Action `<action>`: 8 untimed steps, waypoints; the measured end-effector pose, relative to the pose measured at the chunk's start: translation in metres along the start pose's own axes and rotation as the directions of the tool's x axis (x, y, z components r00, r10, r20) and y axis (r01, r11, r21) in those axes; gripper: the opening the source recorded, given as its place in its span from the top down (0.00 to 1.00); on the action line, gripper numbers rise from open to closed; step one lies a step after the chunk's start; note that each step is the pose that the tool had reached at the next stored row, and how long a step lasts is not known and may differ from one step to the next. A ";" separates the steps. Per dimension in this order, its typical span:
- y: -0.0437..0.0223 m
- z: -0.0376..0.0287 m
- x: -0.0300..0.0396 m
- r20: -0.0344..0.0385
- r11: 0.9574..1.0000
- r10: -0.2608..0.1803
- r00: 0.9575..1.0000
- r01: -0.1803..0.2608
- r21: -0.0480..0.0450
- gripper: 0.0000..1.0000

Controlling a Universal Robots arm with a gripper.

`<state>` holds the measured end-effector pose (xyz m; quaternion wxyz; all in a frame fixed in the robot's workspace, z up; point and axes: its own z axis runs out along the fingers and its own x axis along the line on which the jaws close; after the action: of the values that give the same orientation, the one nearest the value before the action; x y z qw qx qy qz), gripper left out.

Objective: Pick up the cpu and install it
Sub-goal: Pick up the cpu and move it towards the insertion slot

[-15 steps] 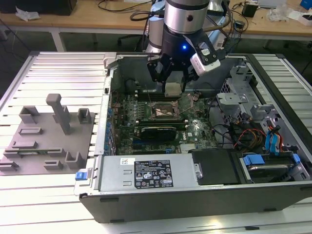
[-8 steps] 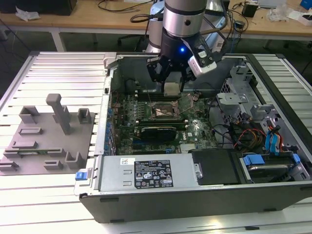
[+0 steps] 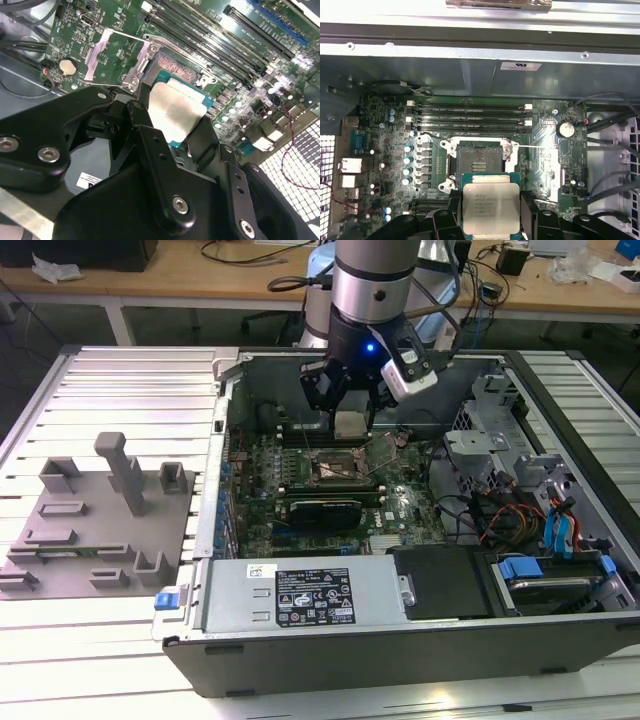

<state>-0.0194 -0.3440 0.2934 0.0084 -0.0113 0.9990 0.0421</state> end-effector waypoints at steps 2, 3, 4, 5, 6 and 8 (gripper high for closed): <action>0.0005 0.0019 0.0009 0.000 1.000 0.000 1.000 0.000 0.000 0.45; 0.0007 0.0026 0.0018 0.000 1.000 0.000 1.000 0.000 0.000 0.45; 0.0009 0.0034 0.0028 0.000 1.000 0.000 1.000 0.000 0.000 0.45; 0.0011 0.0041 0.0036 0.000 1.000 0.000 1.000 0.000 0.000 0.45; 0.0013 0.0048 0.0045 0.000 1.000 0.000 1.000 0.000 0.000 0.45; 0.0017 0.0069 0.0062 0.000 1.000 0.000 1.000 0.000 0.000 0.45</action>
<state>-0.0255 -0.3419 0.2865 0.0084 -0.0113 0.9990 0.0421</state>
